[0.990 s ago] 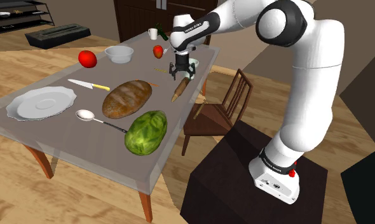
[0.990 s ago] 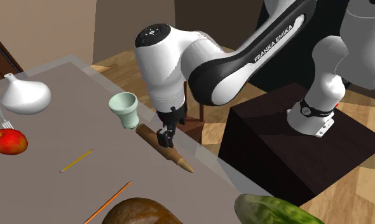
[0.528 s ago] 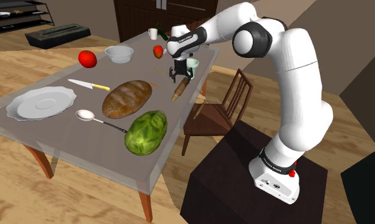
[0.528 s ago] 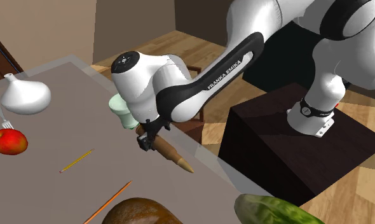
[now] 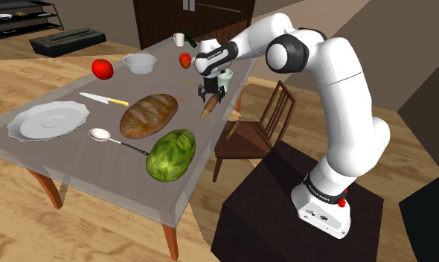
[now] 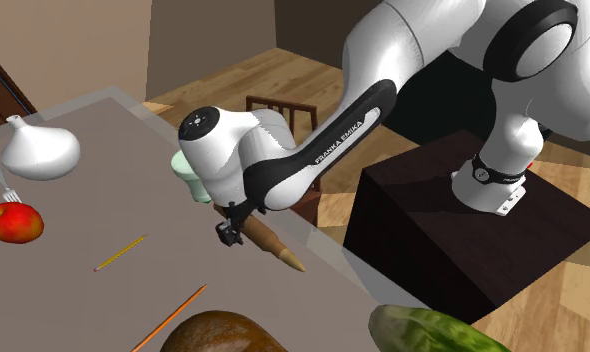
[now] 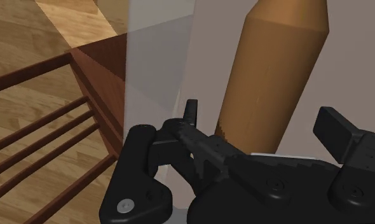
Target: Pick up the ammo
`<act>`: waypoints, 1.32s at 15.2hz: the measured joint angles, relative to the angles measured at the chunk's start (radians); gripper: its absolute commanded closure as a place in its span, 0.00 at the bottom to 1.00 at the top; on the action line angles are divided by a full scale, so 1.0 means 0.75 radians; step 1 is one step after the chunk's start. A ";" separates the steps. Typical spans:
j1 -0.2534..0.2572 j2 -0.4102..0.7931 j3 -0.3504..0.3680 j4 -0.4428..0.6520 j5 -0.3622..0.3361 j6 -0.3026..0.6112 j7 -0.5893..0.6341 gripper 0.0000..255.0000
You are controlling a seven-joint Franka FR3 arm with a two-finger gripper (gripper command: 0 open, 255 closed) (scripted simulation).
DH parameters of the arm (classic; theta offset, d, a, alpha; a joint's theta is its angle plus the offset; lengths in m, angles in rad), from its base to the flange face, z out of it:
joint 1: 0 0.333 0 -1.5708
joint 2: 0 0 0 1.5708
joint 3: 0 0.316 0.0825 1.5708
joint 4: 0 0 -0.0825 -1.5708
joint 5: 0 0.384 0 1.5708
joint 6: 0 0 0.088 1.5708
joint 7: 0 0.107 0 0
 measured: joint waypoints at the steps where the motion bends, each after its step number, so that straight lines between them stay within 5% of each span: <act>1: 0.000 0.002 0.000 -0.004 0.000 0.005 0.001 1.00; 20: 0.004 -0.078 -0.002 0.004 -0.002 -0.082 -0.003 1.00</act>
